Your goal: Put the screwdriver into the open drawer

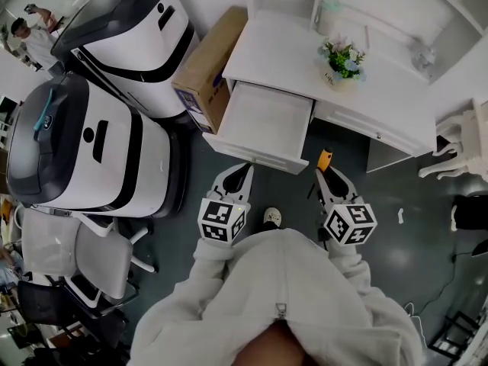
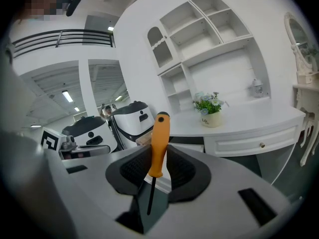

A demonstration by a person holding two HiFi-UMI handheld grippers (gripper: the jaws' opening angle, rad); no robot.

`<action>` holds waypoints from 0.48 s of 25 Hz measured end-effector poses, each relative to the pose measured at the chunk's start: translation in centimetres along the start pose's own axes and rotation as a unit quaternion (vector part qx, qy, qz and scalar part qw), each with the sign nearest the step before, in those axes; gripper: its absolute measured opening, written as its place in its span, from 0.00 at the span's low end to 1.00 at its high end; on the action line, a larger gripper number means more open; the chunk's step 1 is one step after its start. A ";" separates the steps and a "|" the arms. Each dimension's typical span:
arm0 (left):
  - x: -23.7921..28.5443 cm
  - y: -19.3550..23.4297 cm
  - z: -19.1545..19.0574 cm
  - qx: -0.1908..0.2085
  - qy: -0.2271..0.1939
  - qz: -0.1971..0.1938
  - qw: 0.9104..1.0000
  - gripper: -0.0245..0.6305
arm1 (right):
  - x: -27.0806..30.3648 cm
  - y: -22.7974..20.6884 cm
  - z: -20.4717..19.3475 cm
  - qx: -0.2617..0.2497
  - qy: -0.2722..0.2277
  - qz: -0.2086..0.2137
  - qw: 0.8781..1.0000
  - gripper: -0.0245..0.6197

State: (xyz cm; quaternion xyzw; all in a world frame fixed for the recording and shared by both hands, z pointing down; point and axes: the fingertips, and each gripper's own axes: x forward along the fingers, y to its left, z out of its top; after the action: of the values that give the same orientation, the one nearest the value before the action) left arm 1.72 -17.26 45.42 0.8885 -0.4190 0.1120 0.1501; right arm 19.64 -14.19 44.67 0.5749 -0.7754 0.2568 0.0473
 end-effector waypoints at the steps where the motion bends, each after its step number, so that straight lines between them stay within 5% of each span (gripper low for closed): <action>1: 0.5 0.1 0.1 0.000 0.000 0.001 1.000 0.06 | 0.4 -0.4 0.2 0.000 0.001 0.000 1.000 0.21; 12: 3.7 1.8 0.8 0.000 0.001 0.019 1.000 0.06 | 4.2 -2.4 1.3 -0.001 0.008 0.022 1.000 0.21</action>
State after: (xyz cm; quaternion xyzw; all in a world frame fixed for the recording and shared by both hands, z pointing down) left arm 2.64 -21.28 46.24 0.8801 -0.4361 0.1158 0.1482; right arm 20.69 -18.92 45.87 0.5558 -0.7874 0.2622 0.0485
